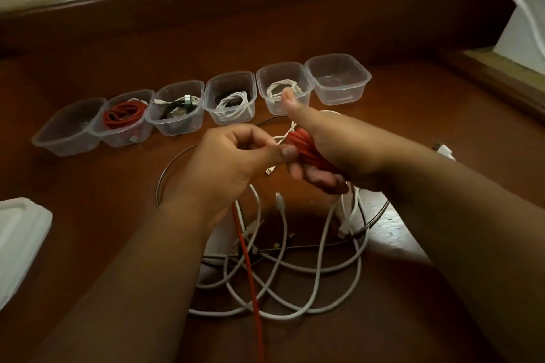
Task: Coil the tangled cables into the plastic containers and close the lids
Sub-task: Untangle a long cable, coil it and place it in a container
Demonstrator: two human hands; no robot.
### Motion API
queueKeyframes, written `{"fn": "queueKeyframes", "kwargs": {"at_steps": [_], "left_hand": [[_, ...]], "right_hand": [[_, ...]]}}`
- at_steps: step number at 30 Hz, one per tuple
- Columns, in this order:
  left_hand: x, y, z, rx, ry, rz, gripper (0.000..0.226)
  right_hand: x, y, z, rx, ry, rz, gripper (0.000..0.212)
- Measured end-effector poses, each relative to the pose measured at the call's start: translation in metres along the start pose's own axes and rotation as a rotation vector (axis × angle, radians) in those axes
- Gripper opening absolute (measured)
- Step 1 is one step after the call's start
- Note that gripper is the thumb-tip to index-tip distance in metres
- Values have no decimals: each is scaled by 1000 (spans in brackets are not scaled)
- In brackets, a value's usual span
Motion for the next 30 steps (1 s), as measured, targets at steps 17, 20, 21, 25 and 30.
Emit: {"fn": "queueKeyframes", "kwargs": {"at_steps": [17,20,21,25,30], "left_hand": [[2,2,-10,250,-61,92,12],[1,-5,1,299,-137,-43,7],[1,-4,3,291,-159,-61,8],[5,5,3,5,-182,-30,24],[7,10,-14,-366,-174,63,8]], "right_hand": [[9,-9,32,43,-675,428,40],[20,-11,9,-402,-439,218,37],[19,-10,3,-413,-358,173,35],[19,-16,-6,396,36,77,51],[12,-2,-1,1161,318,384,37]]}}
Point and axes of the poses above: each hand's wrist, its own x-axis towards the middle knuckle, its own z-axis out of the back of the hand, y = z × x, the point moved 4 cm from there along x, towards the middle knuckle, and after that the axes turned 7 degrees about y, right-handed, at the moved point
